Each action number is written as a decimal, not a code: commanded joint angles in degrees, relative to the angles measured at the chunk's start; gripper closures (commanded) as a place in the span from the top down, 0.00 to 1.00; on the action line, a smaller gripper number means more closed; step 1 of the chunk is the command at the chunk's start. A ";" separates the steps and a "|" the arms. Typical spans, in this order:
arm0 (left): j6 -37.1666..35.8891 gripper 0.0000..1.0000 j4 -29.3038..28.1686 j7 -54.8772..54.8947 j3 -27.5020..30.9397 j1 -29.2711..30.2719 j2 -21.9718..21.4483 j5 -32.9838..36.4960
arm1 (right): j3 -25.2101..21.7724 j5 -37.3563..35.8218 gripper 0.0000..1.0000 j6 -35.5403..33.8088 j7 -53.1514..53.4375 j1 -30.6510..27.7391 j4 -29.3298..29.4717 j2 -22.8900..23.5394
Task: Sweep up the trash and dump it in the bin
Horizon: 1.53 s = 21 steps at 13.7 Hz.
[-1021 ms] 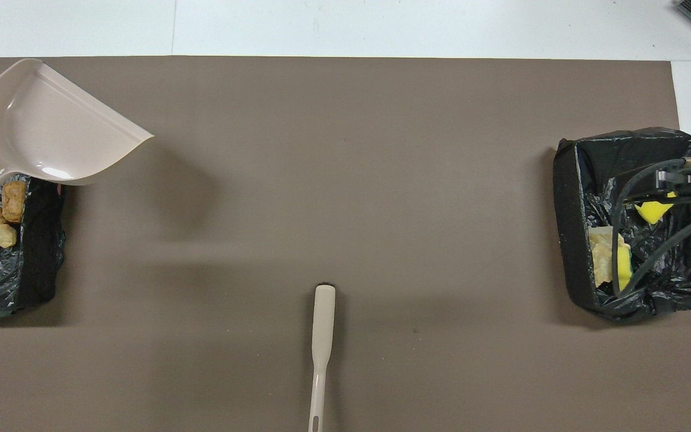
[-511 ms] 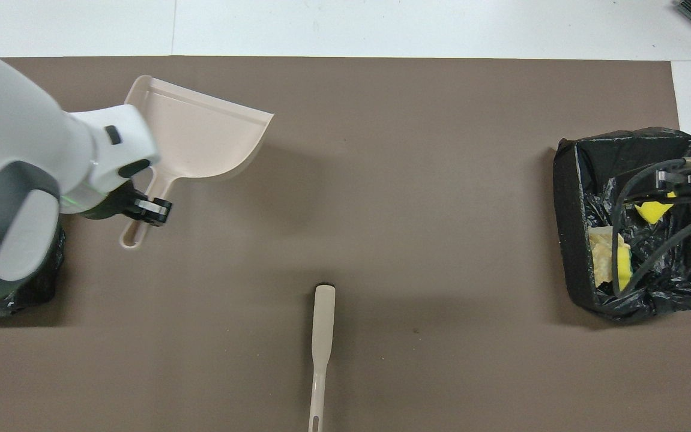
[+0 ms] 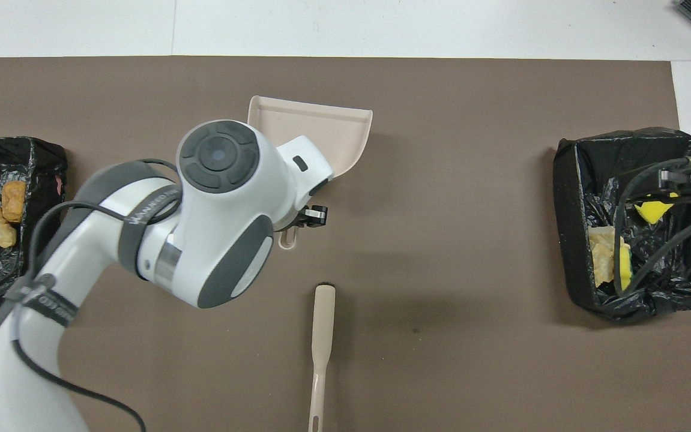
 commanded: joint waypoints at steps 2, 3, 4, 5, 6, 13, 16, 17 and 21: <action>5.79 0.00 0.06 -4.01 1.30 -3.24 3.26 -0.68 | 0.25 1.28 1.00 -0.72 -0.88 -0.78 -0.89 -0.94; 6.95 0.00 0.06 -4.20 1.30 -3.25 3.71 -0.68 | 0.25 1.28 1.00 -0.72 -0.88 -0.87 -0.81 -0.94; 7.48 0.00 -0.11 -4.73 1.30 -3.42 4.32 -0.68 | 0.25 1.28 1.00 -0.81 -0.88 -0.78 -0.89 -0.94; 9.14 0.00 -0.81 -6.30 1.30 -3.51 5.28 -0.59 | 0.25 1.28 1.00 -0.81 -0.88 -0.78 -0.89 -0.94; 11.33 0.00 -1.34 -6.57 1.30 -3.60 5.64 -0.59 | 0.25 1.28 1.00 -0.81 -0.88 -0.69 -0.89 -0.94; 12.41 1.00 -2.05 -7.10 1.39 -4.22 7.76 -0.50 | 0.25 1.28 1.00 -0.81 -0.88 -0.69 -0.89 -0.94; 8.74 1.00 -1.61 -6.84 1.56 -2.12 5.05 -0.50 | 0.25 1.28 1.00 -0.90 -0.97 -0.69 -0.89 -0.94; 6.37 1.00 -1.35 -6.40 1.82 -1.24 3.90 -0.16 | 0.25 1.28 1.00 -0.81 -0.97 -0.69 -0.89 -0.94; 2.41 1.00 -1.08 -4.66 2.27 4.03 -0.32 0.11 | 0.25 1.28 1.00 -0.81 -0.97 -0.78 -0.89 -0.94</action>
